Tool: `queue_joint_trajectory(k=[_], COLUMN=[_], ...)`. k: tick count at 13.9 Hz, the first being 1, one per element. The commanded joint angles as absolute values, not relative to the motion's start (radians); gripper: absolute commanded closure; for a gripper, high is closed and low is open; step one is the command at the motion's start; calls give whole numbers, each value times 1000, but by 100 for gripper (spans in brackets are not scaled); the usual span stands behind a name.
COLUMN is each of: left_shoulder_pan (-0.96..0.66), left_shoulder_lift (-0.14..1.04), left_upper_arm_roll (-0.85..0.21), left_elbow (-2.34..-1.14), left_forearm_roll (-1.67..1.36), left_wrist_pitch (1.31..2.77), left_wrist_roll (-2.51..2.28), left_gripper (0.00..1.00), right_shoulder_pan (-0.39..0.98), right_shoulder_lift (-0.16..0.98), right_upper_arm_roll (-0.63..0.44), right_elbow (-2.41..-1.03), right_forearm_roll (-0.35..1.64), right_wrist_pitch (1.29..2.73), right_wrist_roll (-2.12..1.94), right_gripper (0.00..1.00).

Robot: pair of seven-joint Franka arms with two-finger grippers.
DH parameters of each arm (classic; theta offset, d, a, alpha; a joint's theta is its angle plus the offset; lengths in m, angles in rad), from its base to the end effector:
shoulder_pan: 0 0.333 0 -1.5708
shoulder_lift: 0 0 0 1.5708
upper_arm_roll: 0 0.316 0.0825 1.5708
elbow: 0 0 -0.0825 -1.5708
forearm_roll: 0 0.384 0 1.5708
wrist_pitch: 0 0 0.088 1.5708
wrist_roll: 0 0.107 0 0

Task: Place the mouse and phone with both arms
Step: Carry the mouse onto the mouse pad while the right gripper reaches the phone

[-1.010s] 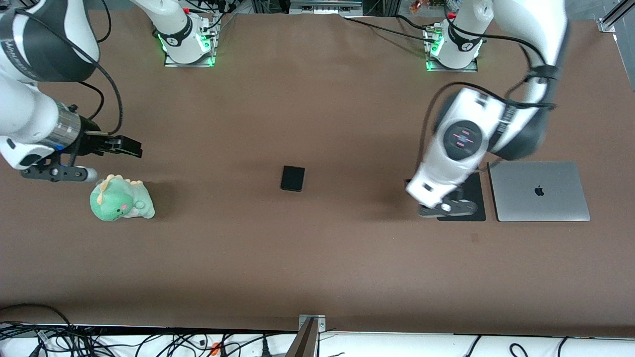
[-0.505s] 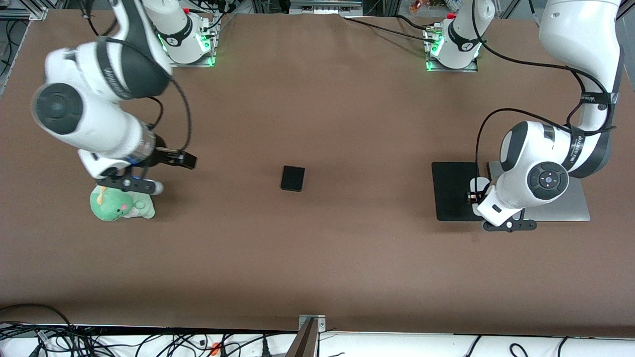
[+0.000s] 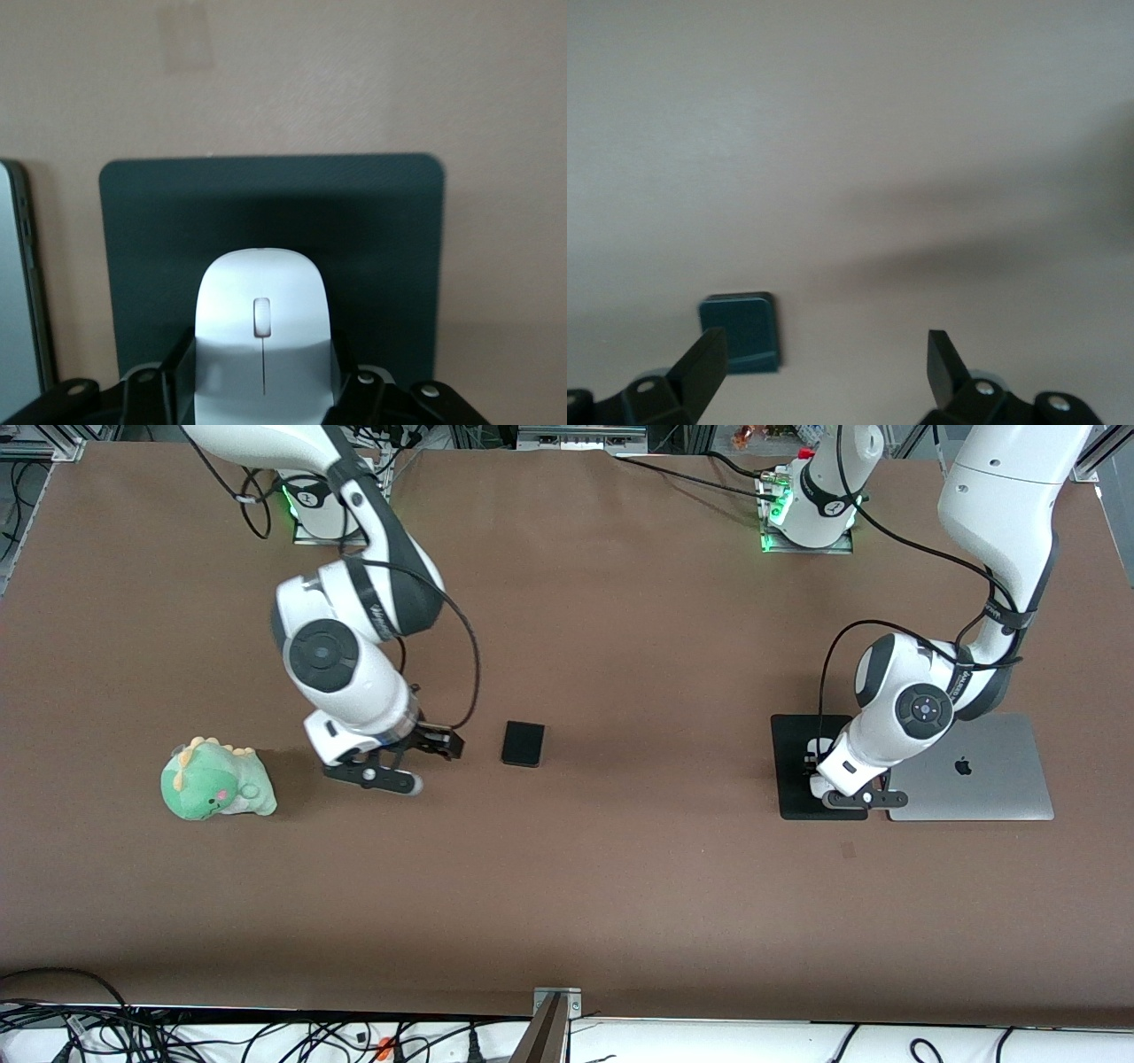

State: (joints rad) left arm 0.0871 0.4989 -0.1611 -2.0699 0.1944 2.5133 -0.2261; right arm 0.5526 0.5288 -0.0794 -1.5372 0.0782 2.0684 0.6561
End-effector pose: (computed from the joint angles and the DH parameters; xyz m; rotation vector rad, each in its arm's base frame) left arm 0.5821 -0.0449 0.1850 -3.1016 -0.0149 0.0597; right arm 0.6139 0.3280 0.3485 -3.0979 0.3252 0.0183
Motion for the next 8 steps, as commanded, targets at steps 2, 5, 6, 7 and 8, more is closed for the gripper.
queue_joint_trajectory(k=[2, 5, 6, 7, 8], left_shoulder_pan=[110, 109, 109, 107, 107], left_shoulder_lift=[442, 431, 417, 404, 397], left_upper_arm_roll=[-176, -178, -178, -179, -179], left_elbow=[-2118, -2102, -2082, -2054, -2004], left_forearm_roll=[204, 204, 204, 206, 207], left_wrist_pitch=[2523, 2514, 2504, 2453, 2366], left_wrist_roll=[-212, -210, -213, -213, -210], left_gripper=[0, 0, 0, 0, 0], right_shoulder_pan=[630, 686, 702, 709, 710], right_shoulder_lift=[626, 689, 712, 727, 741], right_upper_arm_roll=[-86, -87, -90, -92, -92], right_elbow=[-1526, -1526, -1529, -1534, -1534], right_forearm_roll=[137, 124, 120, 118, 109], right_wrist_pitch=[2224, 2295, 2318, 2341, 2358], right_wrist_roll=[738, 781, 787, 787, 788], right_gripper=[0, 0, 0, 0, 0])
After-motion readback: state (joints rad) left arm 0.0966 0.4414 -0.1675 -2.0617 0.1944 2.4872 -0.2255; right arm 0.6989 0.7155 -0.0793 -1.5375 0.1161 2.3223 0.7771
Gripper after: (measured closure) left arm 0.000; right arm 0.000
